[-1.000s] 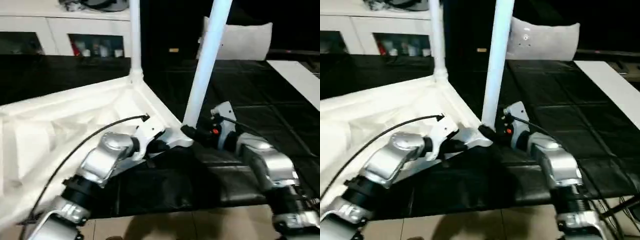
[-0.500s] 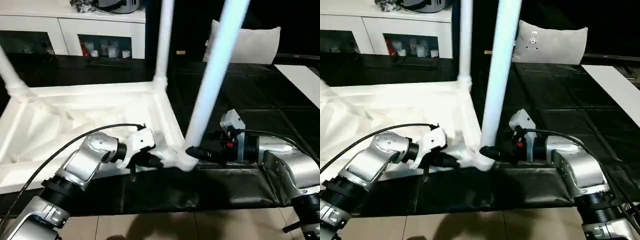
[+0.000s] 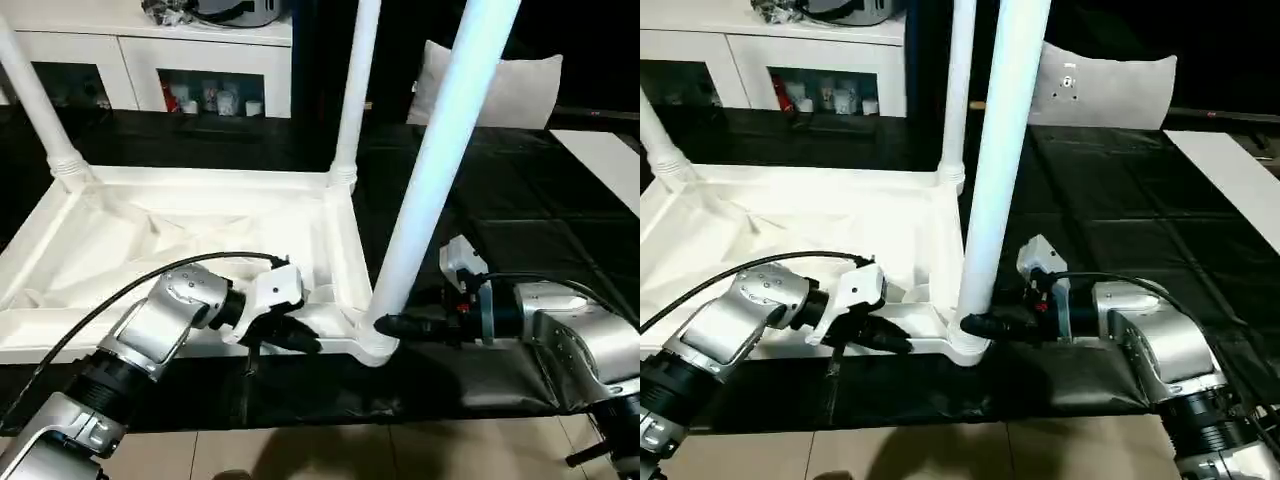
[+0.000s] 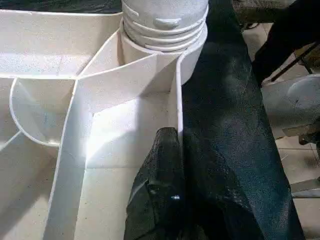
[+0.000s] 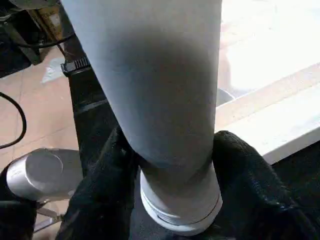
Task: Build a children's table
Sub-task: Rotate leg to tighten
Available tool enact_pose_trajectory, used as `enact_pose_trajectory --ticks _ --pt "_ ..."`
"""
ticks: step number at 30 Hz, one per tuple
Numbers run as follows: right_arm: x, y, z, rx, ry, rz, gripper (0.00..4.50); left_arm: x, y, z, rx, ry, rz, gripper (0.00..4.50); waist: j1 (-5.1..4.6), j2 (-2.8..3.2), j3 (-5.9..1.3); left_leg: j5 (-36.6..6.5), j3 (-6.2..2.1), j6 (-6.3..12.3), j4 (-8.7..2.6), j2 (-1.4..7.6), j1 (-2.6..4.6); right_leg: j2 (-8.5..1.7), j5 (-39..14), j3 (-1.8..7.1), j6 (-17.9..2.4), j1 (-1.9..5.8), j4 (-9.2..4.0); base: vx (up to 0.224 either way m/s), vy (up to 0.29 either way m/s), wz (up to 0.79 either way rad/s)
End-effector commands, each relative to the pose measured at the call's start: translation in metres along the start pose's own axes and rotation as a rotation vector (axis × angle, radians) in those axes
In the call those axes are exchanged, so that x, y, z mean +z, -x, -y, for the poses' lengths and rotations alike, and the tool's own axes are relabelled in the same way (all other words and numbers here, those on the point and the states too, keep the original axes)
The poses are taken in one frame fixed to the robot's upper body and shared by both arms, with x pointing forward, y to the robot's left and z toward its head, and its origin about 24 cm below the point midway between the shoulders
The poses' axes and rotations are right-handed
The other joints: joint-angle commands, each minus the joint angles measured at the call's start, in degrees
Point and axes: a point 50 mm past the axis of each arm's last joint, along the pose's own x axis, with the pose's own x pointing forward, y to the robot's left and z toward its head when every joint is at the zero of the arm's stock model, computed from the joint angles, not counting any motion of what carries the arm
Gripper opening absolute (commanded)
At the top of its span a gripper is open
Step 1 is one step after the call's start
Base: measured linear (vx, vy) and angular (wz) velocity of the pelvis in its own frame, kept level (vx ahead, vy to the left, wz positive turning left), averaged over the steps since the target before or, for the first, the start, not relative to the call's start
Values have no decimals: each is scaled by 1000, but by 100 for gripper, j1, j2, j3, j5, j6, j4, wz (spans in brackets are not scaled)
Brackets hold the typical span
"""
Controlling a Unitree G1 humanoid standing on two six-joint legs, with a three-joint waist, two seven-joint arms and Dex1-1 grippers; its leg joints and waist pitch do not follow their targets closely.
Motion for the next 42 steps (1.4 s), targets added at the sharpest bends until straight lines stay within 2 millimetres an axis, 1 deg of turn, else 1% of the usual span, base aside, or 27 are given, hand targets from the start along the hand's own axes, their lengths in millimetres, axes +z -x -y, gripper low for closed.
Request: enact_pose_trajectory --ticks 1,7,11,13,14,15,16,19,20,21,22,23,24,25,26,28,29,30,32,34,35,36,37,39,40,41,42 --pt "2 -2 -3 46 -14 3 205 14 -3 2 -38 -63 43 0 -14 10 -366 -1083 -48 121 -408 218 24 -437 -2037 327 -719 324 -447 0 0 0" --pt "2 -3 -3 48 -35 26 194 10 -7 1 -10 -30 42 0 -14 14 -362 -1098 -49 120 -408 221 27 -438 -2051 326 -730 322 -445 0 0 0" --pt "2 -2 -1 -9 -45 46 194 8 -9 0 27 2 39 0 -13 20 -352 -1152 -49 95 -408 212 35 -441 -2277 319 -644 314 -480 0 0 0" --pt "0 4 4 -161 -68 66 193 10 -12 -4 90 43 59 0 -23 21 -340 -1190 -47 51 -414 218 45 -428 -2339 323 -613 301 -495 0 0 0" --pt "0 4 5 -168 -69 67 193 10 -12 -4 93 45 60 0 -11 23 -343 -1216 -52 45 -410 213 54 -436 -2393 313 -602 297 -503 0 0 0" --pt "-1 7 7 -239 -86 78 193 12 -14 -6 129 65 68 0 -28 10 -358 -1188 -70 19 -415 202 23 -444 -2476 297 -517 328 -503 0 0 0" --pt "-3 11 9 -334 -115 99 193 14 -17 -10 178 94 80 0 -39 12 -358 -1209 -68 27 -410 200 30 -437 -2494 295 -506 314 -509 0 0 0" --pt "-4 14 11 -436 -173 165 193 19 -22 -15 261 138 92 0 -64 2 -362 -1140 -60 25 -405 193 12 -430 -2424 298 -453 317 -518 0 0 0" --pt "0 -10 21 -494 -204 206 193 24 -27 -22 342 184 112 0 -103 4 -378 -1131 -66 16 -399 187 -6 -445 -2384 288 -524 302 -482 0 0 0" --pt "6 -30 26 -522 -220 224 193 28 -29 -25 394 217 124 0 -154 2 -363 -1146 -78 -41 -406 179 -31 -437 -2465 263 -547 294 -484 0 0 0" --pt "11 -46 29 -536 -216 228 193 30 -32 -29 436 243 135 0 -292 -24 -371 -1204 -104 -160 -381 122 -89 -454 -2946 198 -321 359 -556 0 0 0" --pt "13 -51 29 -532 -205 228 193 31 -33 -30 451 250 139 0 -287 -9 -386 -1154 -103 -128 -372 118 -66 -465 -2938 208 -273 362 -571 0 0 0" --pt "16 -57 29 -526 -187 227 193 32 -35 -32 473 262 144 0 -298 3 -389 -1124 -82 -65 -365 123 -54 -462 -2841 231 -284 333 -576 0 0 0" --pt "17 -61 27 -522 -157 216 193 34 -36 -34 508 273 147 0 -312 3 -379 -1043 -73 27 -365 130 -49 -437 -2646 244 -334 321 -574 0 0 0" --pt "17 -62 26 -522 -143 211 193 34 -37 -35 524 279 148 0 -300 11 -397 -928 -57 83 -360 146 -32 -418 -2317 263 -425 309 -536 0 0 0" --pt "15 -63 25 -528 -148 209 193 35 -37 -36 539 272 144 0 -296 7 -415 -777 -54 130 -359 156 -44 -409 -1890 281 -564 327 -472 0 0 0" --pt "13 -63 25 -523 -156 208 227 35 -36 -35 537 259 143 0 -262 10 -422 -607 -46 217 -364 166 -46 -392 -1428 288 -723 342 -412 0 0 0" --pt "12 -63 25 -525 -159 208 260 35 -36 -35 540 256 142 0 -241 17 -424 -543 -43 247 -366 174 -46 -397 -1259 292 -801 351 -388 0 0 0" --pt "11 -62 25 -526 -163 209 266 35 -35 -35 536 248 139 0 -227 19 -418 -504 -39 268 -371 175 -53 -403 -1158 295 -867 366 -378 0 0 0" --pt "10 -59 27 -529 -154 206 281 34 -35 -33 523 230 132 0 -219 21 -412 -540 -43 256 -376 177 -53 -416 -1251 292 -848 376 -389 0 0 0" --pt "9 -55 29 -531 -138 197 296 34 -34 -32 507 207 129 0 -209 88 -405 -639 -50 219 -382 179 -37 -425 -1408 291 -821 368 -410 0 0 0" --pt "9 -52 30 -528 -123 191 306 33 -34 -31 497 199 126 0 -226 53 -399 -735 -44 202 -384 182 -35 -411 -1485 288 -787 369 -430 0 0 0" --pt "9 -50 31 -526 -112 186 312 33 -33 -30 490 195 124 0 -218 48 -398 -761 -46 190 -386 183 -30 -411 -1521 288 -771 372 -430 0 0 0" --pt "9 -49 31 -525 -104 184 320 33 -33 -30 487 194 122 0 -218 55 -384 -835 -42 177 -391 181 -29 -420 -1674 291 -747 362 -449 0 0 0" --pt "9 -49 31 -525 -104 184 340 33 -33 -30 487 194 122 0 -221 51 -384 -849 -38 173 -387 176 -30 -417 -1711 293 -734 361 -452 0 0 0" --pt "8 -39 31 -486 -72 169 340 30 -32 -28 452 175 113 0 -199 71 -380 -907 -52 152 -395 180 -13 -420 -1828 284 -698 358 -470 0 0 0" --pt "7 -32 30 -453 -46 152 350 27 -30 -25 424 161 103 0 -199 71 -384 -924 -44 159 -390 186 -6 -416 -1795 293 -700 361 -465 0 0 0"
